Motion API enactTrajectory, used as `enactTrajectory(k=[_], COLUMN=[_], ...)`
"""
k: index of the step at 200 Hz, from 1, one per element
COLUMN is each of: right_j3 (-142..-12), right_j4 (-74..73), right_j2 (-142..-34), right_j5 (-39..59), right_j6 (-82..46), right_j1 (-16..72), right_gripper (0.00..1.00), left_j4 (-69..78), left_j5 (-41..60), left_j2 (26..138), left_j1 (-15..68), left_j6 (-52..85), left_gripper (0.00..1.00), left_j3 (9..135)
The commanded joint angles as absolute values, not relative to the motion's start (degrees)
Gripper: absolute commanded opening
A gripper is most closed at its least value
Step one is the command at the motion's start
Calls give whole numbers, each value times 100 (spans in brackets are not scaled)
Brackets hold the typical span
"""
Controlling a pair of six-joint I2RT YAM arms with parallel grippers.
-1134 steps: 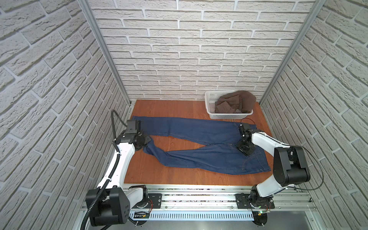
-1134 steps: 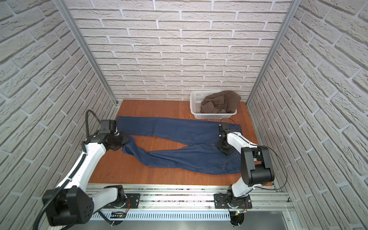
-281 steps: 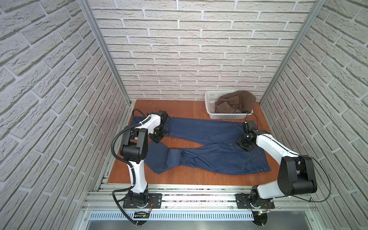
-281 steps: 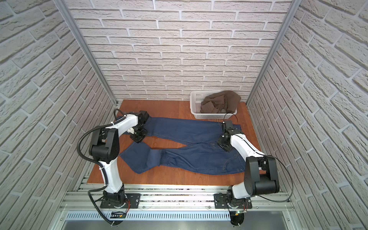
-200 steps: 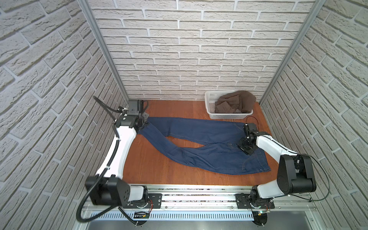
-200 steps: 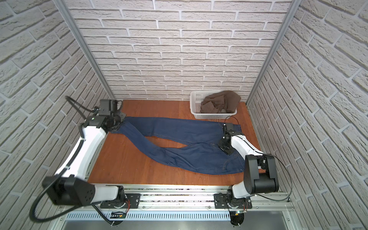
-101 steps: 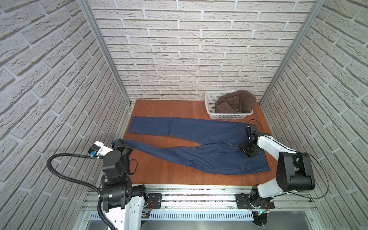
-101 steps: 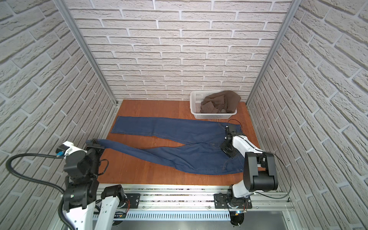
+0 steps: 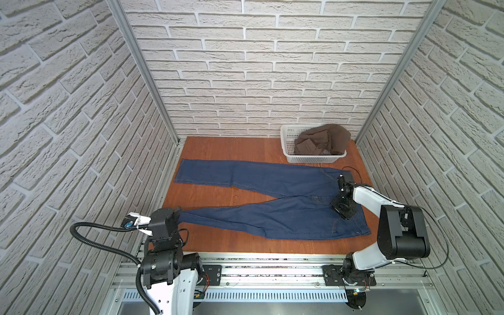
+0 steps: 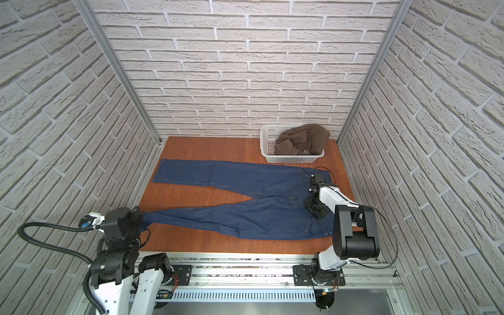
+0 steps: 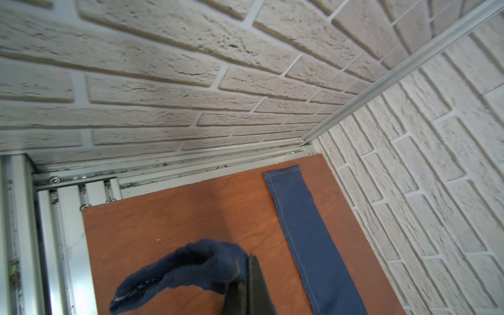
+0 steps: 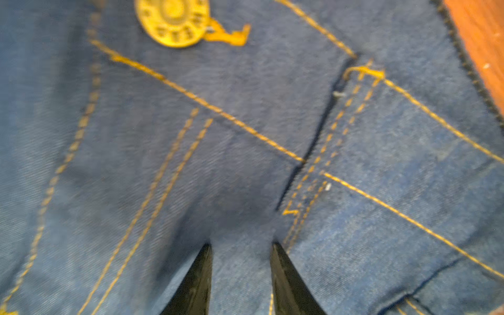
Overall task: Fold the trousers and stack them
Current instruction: 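Pull the near leg hem toward the robot with the left gripper, straightening the leg, then lower the leg hem onto the table and open the left gripper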
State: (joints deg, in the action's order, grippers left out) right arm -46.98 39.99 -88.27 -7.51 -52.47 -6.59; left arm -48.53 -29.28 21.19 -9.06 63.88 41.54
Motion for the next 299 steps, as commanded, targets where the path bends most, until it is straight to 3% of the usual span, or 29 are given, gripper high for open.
enactTrajectory(k=[1, 58, 130, 193, 234, 260, 282, 299], right_j3=[-4551, -4496, -4479, -4401, -4425, -4473, -4504, -4527], right_j4=[4016, 4016, 4029, 4038, 4087, 4152, 4198, 4243], right_j2=[-8745, -8693, -8775, -8792, -8655, -8545, -8492, -8425], right_j5=[-918, -976, -1166, -1371, -1459, -1545, -1543, -1443], right_j6=[-5370, -5285, -5204, -5003, -5005, -5010, -5011, -5009], right_j1=[-768, -924, -1272, -1874, -2037, -2082, -2097, -2096], right_gripper=[37, 36, 34, 34, 34, 34, 34, 33], left_j4=[-5054, -5306, -4148, -4430, -4689, -4868, -5086, -5054], left_j5=[-3500, -3736, -2602, -2687, -2743, -2796, -2999, -3030], left_j2=[2279, 2222, 2539, 2334, 2166, 2016, 1903, 1902], left_j1=[-966, -1194, -1222, -1224, -1219, -1214, -1222, -1222], left_j6=[6638, 6727, 6266, 6319, 6346, 6388, 6382, 6309], left_gripper=[5, 0, 0, 4, 27, 36, 55, 62], left_j3=[4114, 3901, 3624, 3552, 3585, 3651, 3796, 3865])
